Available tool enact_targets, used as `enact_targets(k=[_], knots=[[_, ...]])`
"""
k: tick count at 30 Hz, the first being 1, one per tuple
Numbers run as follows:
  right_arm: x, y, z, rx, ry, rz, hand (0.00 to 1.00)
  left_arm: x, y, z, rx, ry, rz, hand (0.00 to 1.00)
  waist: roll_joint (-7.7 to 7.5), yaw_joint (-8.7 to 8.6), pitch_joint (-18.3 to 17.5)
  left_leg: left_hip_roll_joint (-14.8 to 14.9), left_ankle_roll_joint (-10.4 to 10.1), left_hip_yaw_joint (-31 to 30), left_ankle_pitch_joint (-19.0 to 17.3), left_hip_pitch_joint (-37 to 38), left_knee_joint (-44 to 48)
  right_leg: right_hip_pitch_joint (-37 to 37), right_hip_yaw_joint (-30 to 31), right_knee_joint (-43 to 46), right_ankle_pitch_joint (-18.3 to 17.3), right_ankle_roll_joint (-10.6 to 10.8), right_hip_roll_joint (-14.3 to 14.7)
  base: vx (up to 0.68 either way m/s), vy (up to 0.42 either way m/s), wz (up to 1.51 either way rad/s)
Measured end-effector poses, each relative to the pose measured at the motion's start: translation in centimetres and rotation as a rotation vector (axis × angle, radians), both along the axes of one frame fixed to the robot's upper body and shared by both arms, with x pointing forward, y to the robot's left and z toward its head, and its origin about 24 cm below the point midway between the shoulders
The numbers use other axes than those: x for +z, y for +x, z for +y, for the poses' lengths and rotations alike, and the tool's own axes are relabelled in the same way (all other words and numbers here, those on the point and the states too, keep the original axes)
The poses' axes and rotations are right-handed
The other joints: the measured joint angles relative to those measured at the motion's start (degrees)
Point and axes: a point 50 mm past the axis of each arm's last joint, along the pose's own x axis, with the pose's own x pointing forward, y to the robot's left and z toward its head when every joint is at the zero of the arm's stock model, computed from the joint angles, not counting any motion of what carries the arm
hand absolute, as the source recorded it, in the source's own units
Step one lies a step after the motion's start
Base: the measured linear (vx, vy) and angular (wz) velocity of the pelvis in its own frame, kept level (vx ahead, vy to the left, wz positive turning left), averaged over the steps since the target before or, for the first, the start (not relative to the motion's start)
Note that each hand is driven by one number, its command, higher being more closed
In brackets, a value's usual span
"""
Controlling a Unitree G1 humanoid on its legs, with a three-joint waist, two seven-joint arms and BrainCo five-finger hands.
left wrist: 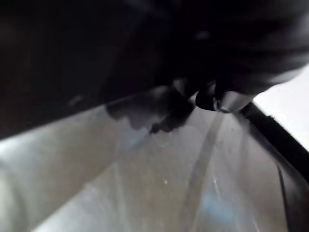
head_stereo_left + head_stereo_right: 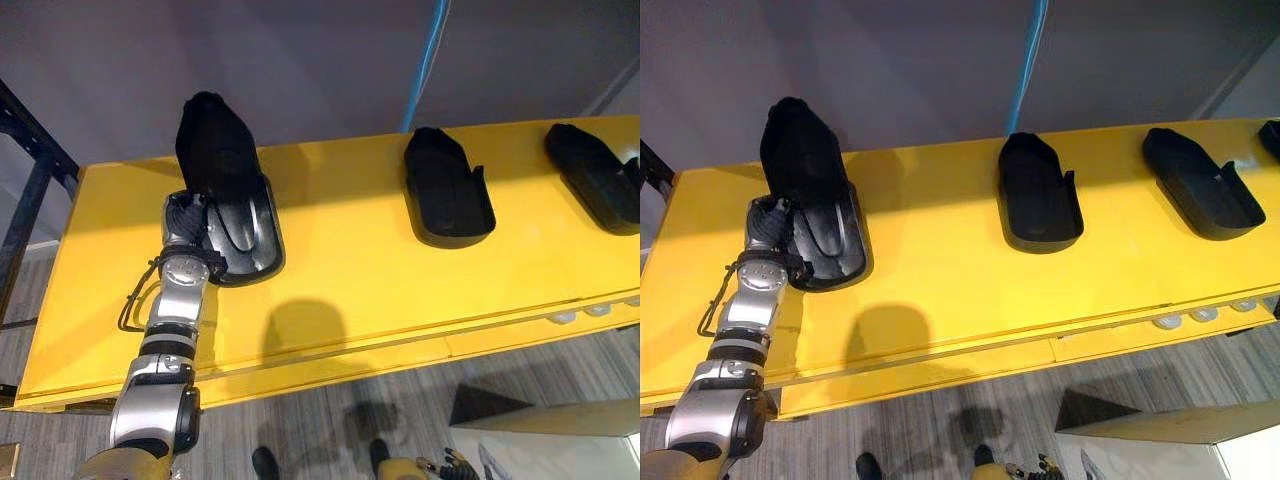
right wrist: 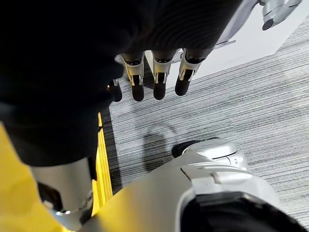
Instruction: Walk over and take plastic housings, then place them on the shelf
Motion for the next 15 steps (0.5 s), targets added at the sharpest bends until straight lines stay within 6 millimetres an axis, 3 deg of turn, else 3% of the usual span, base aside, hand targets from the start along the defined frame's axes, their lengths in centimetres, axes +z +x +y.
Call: enact_targets(k=[15], knots=[[0.18, 0.34, 0.03, -0.004, -0.008, -0.023, 0.00, 0.11, 0.23, -0.45, -0.024, 0.019, 0.010, 0.00, -0.01, 0.21, 0.8, 0.3, 0.4, -0.9, -0.9, -1.7, 3.8, -0.3, -0.8, 0.8, 0.1, 0.2, -0.5, -0.08, 0.000, 0.00]])
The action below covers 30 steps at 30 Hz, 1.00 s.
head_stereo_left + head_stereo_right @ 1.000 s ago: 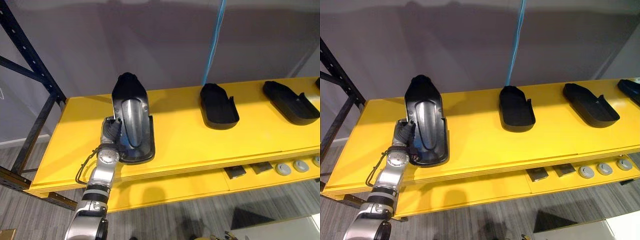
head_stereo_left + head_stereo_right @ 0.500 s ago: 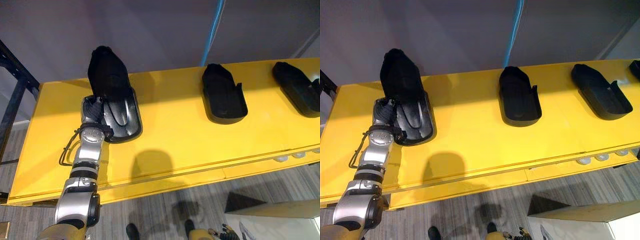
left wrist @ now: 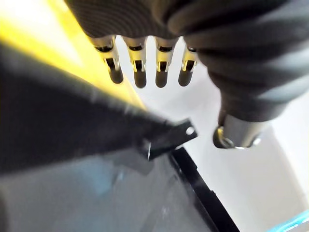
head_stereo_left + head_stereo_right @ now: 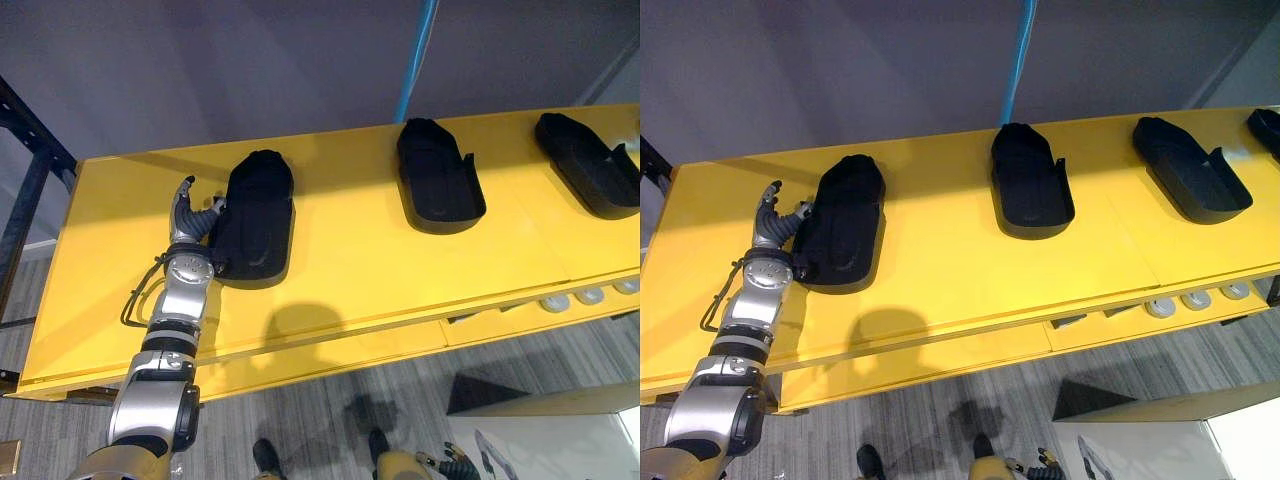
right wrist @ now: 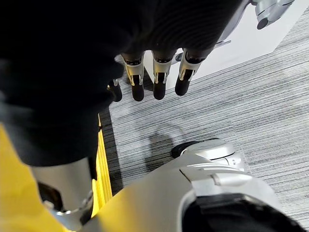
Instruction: Walk over and take plastic housings, then place them on the shelf
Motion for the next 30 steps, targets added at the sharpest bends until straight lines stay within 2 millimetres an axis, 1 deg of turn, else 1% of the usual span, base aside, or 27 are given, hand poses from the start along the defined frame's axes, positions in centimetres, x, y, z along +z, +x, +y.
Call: enact_targets(k=[7, 9, 13, 15, 18, 19, 21, 22, 23, 24, 25, 27, 28, 30], knots=[[-0.1, -0.2, 0.0, -0.001, 0.002, 0.010, 0.00, 0.2, -0.1, 0.5, 0.024, -0.007, -0.001, 0.00, 0.08, 0.57, 0.1, -0.2, 0.0, -2.2, 0.5, 0.2, -0.2, 1.5, -2.1, -0.6, 0.0, 0.0, 0.0, -0.04, -0.001, 0.16], [-0.2, -0.3, 0.0, -0.002, 0.003, 0.016, 0.00, 0.8, -0.2, 0.3, 0.018, -0.004, -0.029, 0.00, 0.09, 1.13, 0.1, -0.2, 0.0, -2.3, 0.7, 0.3, -0.6, 1.9, -2.2, -0.6, 0.0, 0.0, 0.0, -0.01, 0.003, 0.04], [-0.2, -0.5, -0.1, -0.002, 0.000, 0.026, 0.00, 2.0, -0.7, 0.0, 0.010, 0.014, -0.103, 0.00, 0.14, 1.26, 0.1, -0.5, 0.0, -2.5, 0.8, 2.0, -1.3, 3.6, -2.5, -1.2, 0.0, 0.0, -0.1, -0.01, 0.011, 0.05], [-0.3, -0.6, -0.2, -0.001, 0.001, 0.030, 0.00, 3.8, -1.6, -0.5, 0.004, 0.033, -0.213, 0.00, 0.23, 1.30, 0.1, -0.5, 0.0, -2.7, 1.1, 2.1, -1.8, 3.7, -2.6, -1.2, -0.1, 0.0, -0.1, -0.05, 0.009, 0.04], [-0.2, -0.6, -0.2, -0.002, 0.000, 0.029, 0.00, 5.3, -3.0, -1.4, -0.027, 0.045, -0.322, 0.00, 0.24, 1.39, 0.1, -0.6, 0.0, -3.0, 1.2, 2.2, -1.8, 4.0, -2.8, -1.2, -0.1, 0.0, -0.1, -0.02, 0.006, 0.05], [-0.3, -0.6, -0.2, -0.002, 0.000, 0.030, 0.00, 5.7, -3.8, -2.1, -0.044, 0.043, -0.374, 0.00, 0.25, 1.48, 0.2, -0.6, 0.0, -3.2, 1.2, 2.2, -1.7, 4.3, -3.1, -1.2, -0.1, 0.0, -0.1, -0.02, 0.003, 0.11], [-0.3, -0.7, -0.2, -0.003, 0.000, 0.033, 0.00, 5.9, -5.2, -3.3, -0.078, 0.063, -0.437, 0.00, 0.25, 1.79, 0.1, -0.6, 0.0, -3.5, 1.2, 2.2, -1.6, 4.6, -3.3, -1.2, -0.2, 0.0, -0.1, -0.03, 0.002, 0.07], [-0.4, -0.8, -0.2, -0.005, -0.001, 0.040, 0.00, 5.4, -6.9, -4.4, -0.114, 0.056, -0.482, 0.00, 0.27, 2.06, 0.1, -0.6, 0.0, -3.5, 1.2, 2.3, -1.6, 4.7, -3.2, -1.3, -0.2, 0.0, -0.1, 0.00, 0.000, 0.00], [-0.4, -0.8, -0.2, -0.005, -0.001, 0.040, 0.00, 5.2, -7.2, -4.6, -0.123, 0.051, -0.487, 0.00, 0.27, 2.18, 0.1, -0.6, 0.0, -3.5, 1.2, 2.3, -1.6, 4.7, -3.2, -1.3, -0.2, 0.0, -0.1, -0.04, 0.006, -0.01], [-0.4, -0.9, -0.3, -0.008, -0.002, 0.045, 0.00, 4.5, -8.0, -5.5, -0.154, 0.031, -0.488, 1.00, 0.28, 2.69, 0.1, -0.6, 0.0, -3.4, 1.2, 2.5, -1.7, 4.9, -3.1, -1.3, -0.2, 0.0, -0.1, 0.00, 0.000, 0.00], [-0.4, -1.0, -0.3, -0.008, -0.002, 0.046, 0.00, 4.1, -8.5, -6.0, -0.169, 0.018, -0.487, 1.00, 0.28, 2.86, 0.1, -0.6, 0.0, -3.4, 1.2, 2.7, -1.7, 5.0, -3.1, -1.3, -0.2, 0.0, -0.1, -0.03, 0.005, -0.01], [-0.5, -1.1, -0.2, -0.009, -0.001, 0.054, 0.00, 2.5, -10.2, -7.3, -0.225, -0.021, -0.471, 1.00, 0.38, 3.24, 0.1, -0.6, 0.0, -3.4, 1.1, 3.0, -1.7, 5.4, -3.0, -1.3, -0.5, 0.2, -0.1, -0.04, 0.006, 0.04], [-0.5, -1.2, -0.2, -0.010, -0.001, 0.056, 0.00, 2.1, -10.6, -7.5, -0.240, -0.028, -0.466, 1.00, 0.45, 3.34, 0.0, -0.6, 0.0, -3.4, 1.1, 3.0, -1.8, 5.4, -3.0, -1.3, -0.5, 0.2, 0.0, -0.04, 0.005, 0.03], [-0.5, -1.3, -0.5, -0.009, -0.008, 0.062, 0.00, 0.5, -11.9, -8.4, -0.290, -0.050, -0.417, 1.00, 0.83, 3.71, -0.3, -0.6, 0.0, -3.4, 1.1, 3.0, -1.8, 5.4, -2.8, -1.3, -0.5, 0.2, -0.1, 0.00, 0.000, 0.00]])
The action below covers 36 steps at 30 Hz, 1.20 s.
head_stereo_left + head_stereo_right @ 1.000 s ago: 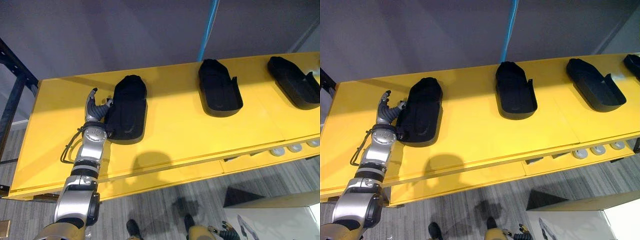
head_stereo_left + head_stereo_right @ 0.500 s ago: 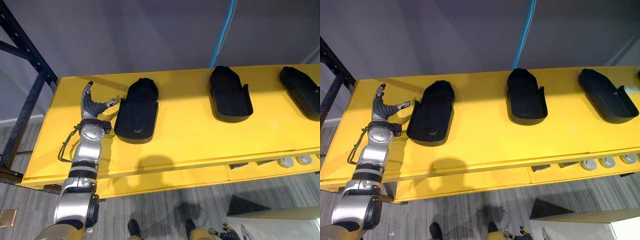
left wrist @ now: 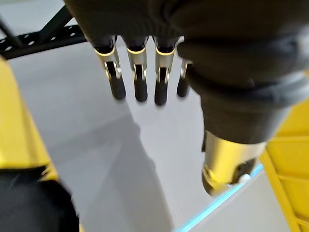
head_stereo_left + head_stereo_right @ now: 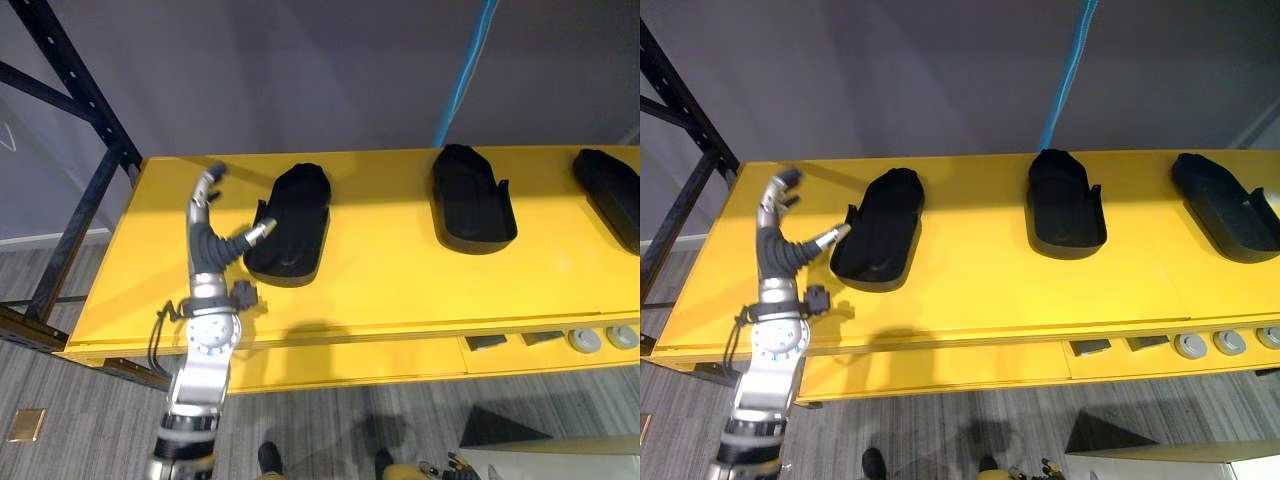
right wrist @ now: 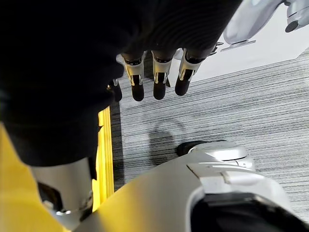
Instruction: Walk over and take plastic housings, then place them on the shelf
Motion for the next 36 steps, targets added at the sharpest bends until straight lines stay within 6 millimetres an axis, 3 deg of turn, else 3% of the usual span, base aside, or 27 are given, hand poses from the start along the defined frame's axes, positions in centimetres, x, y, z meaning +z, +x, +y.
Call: enact_targets(k=[7, 10, 15, 24, 36], knots=[[-0.1, -0.2, 0.0, 0.001, -0.007, 0.009, 0.00, -4.0, -2.5, -3.1, -0.202, -0.024, 0.161, 1.00, -0.07, 1.01, -0.8, 0.0, 0.0, 0.3, -0.1, 0.1, 0.0, 0.0, 0.3, -0.1, 0.0, 0.0, 0.0, 0.00, 0.001, 0.00], [-0.1, -0.3, 0.1, 0.017, -0.013, 0.016, 0.00, -6.3, -2.5, -3.1, -0.223, -0.001, 0.270, 1.00, -0.09, 1.08, -1.9, 0.0, 0.0, 0.2, 0.0, 0.4, -0.2, 0.0, 0.2, 0.1, 0.0, 0.0, 0.0, -0.01, 0.001, -0.01], [-0.1, -0.4, 0.2, 0.032, -0.023, 0.023, 0.00, -8.3, -2.4, -3.1, -0.222, 0.053, 0.356, 1.00, -0.12, 0.97, -3.7, -0.2, 0.2, 0.0, 0.7, 0.8, -1.9, -0.5, -0.4, 0.1, -0.1, 0.2, 0.0, -0.05, 0.004, 0.03], [-0.2, -0.4, 0.2, 0.025, -0.030, 0.026, 0.00, -10.8, -2.3, -2.7, -0.192, 0.100, 0.473, 1.00, -0.62, 0.86, -4.8, -0.3, 0.1, -0.1, 1.3, 0.8, -3.3, -0.8, -0.7, -0.6, -0.1, 0.2, 0.0, 0.00, 0.000, 0.01], [-0.1, -0.2, 0.4, 0.026, -0.028, 0.018, 0.00, -11.1, -0.2, -2.9, -0.180, 0.160, 0.491, 1.00, -1.12, 0.00, -5.2, -0.4, -0.1, 1.0, 1.4, 1.8, -4.3, -0.5, 0.1, -1.0, 0.1, 0.1, 0.1, -0.01, 0.001, -0.04]])
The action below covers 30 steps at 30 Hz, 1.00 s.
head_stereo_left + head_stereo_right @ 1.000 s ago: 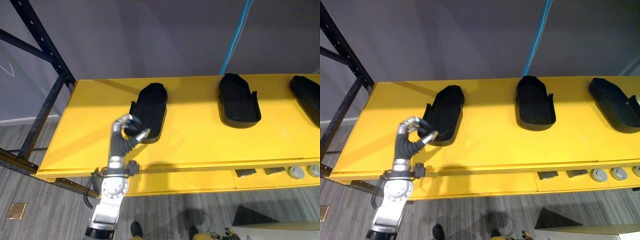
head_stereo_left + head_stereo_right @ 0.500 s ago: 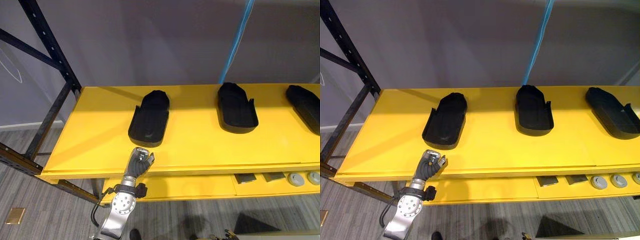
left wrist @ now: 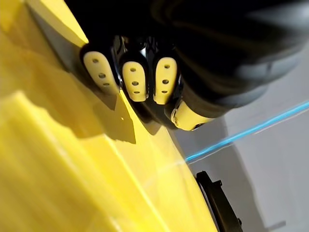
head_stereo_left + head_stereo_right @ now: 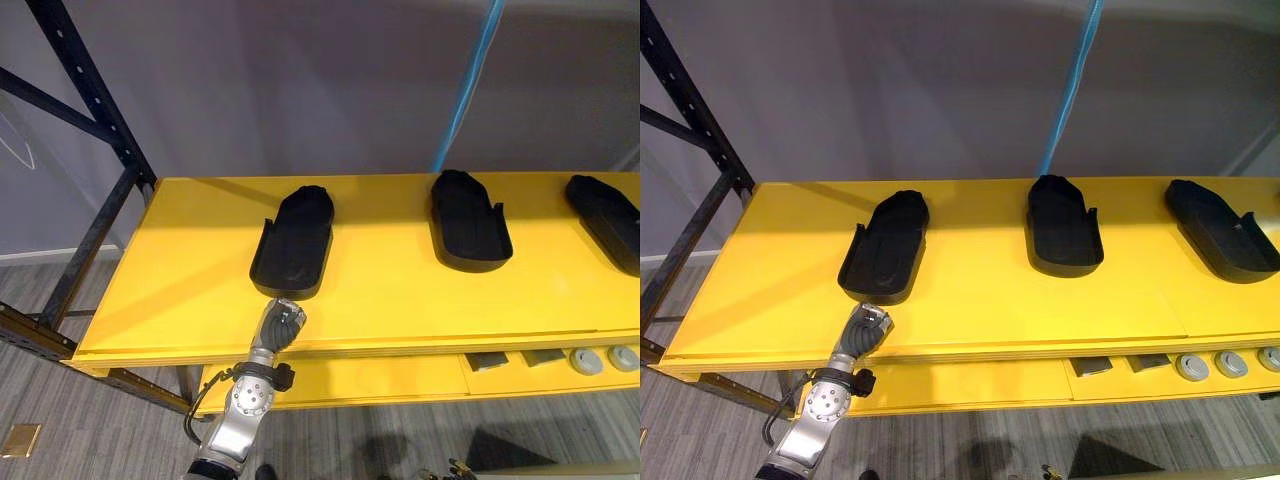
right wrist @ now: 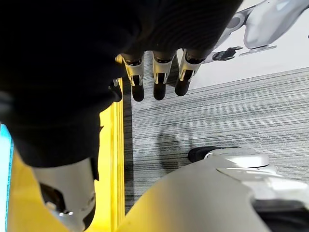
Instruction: Walk over and take plastic housings, then place them on the shelf
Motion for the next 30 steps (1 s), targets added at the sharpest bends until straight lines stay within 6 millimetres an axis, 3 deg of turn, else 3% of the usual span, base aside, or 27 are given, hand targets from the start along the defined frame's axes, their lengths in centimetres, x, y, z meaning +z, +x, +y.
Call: enact_targets(k=[30], knots=[[0.0, 0.3, 0.6, 0.018, 0.006, -0.008, 0.00, 0.9, 2.7, -0.6, 0.014, 0.023, -0.032, 1.00, -1.37, -1.34, 0.4, -0.1, -0.2, 1.9, -0.2, 0.8, -0.6, -0.4, 1.4, -1.0, 0.4, 0.1, -0.1, 0.00, 0.002, -0.03]])
